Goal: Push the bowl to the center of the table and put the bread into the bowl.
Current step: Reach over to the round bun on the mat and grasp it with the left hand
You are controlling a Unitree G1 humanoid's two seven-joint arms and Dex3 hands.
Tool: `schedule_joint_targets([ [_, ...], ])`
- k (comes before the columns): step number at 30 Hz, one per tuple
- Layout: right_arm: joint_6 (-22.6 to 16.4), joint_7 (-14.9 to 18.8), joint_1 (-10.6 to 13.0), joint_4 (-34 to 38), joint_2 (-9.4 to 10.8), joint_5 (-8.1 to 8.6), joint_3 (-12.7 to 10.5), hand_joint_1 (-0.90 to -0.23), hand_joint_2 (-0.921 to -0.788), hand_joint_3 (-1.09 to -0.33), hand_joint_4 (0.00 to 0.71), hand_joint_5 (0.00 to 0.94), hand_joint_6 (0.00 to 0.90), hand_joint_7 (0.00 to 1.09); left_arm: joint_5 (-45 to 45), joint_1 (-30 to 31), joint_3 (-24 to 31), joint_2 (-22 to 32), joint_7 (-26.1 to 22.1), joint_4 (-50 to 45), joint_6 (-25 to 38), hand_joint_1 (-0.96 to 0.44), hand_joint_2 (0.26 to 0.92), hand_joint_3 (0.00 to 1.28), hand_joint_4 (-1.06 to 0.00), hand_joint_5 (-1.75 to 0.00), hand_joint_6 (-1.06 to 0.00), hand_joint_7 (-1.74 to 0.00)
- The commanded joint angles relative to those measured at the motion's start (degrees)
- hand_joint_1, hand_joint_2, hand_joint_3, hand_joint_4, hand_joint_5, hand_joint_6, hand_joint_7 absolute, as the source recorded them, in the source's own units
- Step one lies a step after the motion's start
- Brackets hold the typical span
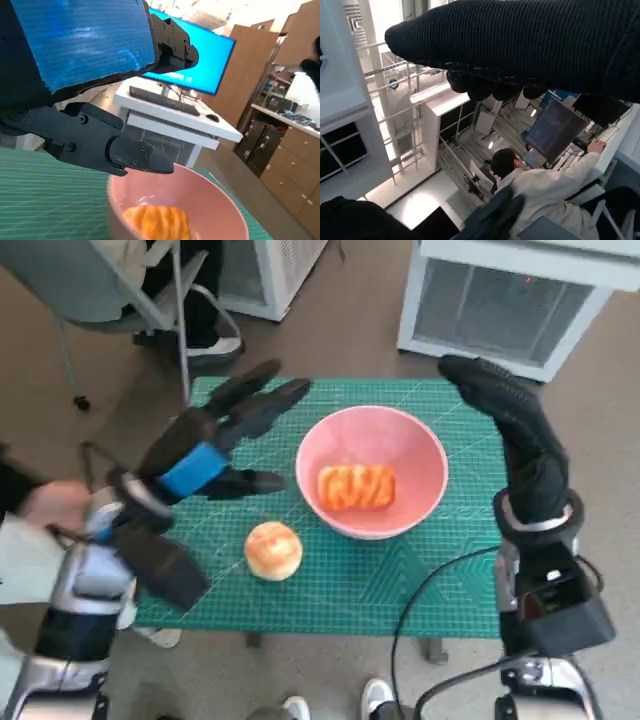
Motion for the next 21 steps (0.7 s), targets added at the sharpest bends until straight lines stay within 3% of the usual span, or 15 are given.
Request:
schedule_joint_targets([
  [1,0.23,0.88,0.31,0.67,-0.14,0.50,0.48,-0.567,-0.921,-0.788,0.253,0.000,0.068,0.47,-0.51,4.05,1.51,3.01,-1.64,-1.64,-3.17,-0.47,0.887,0.00,-0.28,-0.01,-0.40,-0.05],
  [11,0.19,2.12,-0.38,1.59,-0.49,1.77,0.50,-0.568,-0.921,-0.787,0.254,0.001,0.069,0.47,-0.80,7.23,0.33,7.20,-7.20,1.41,-5.42,-0.46,0.866,0.00,-0.31,-0.01,-0.46,-0.06],
  [21,0.45,3.52,-0.73,1.85,-0.53,2.84,0.50,-0.575,-0.921,-0.784,0.253,0.000,0.068,0.47,-2.84,6.28,-3.31,6.02,-13.94,7.11,-3.36,-0.38,0.845,0.00,-0.39,-0.01,-0.53,-0.04],
])
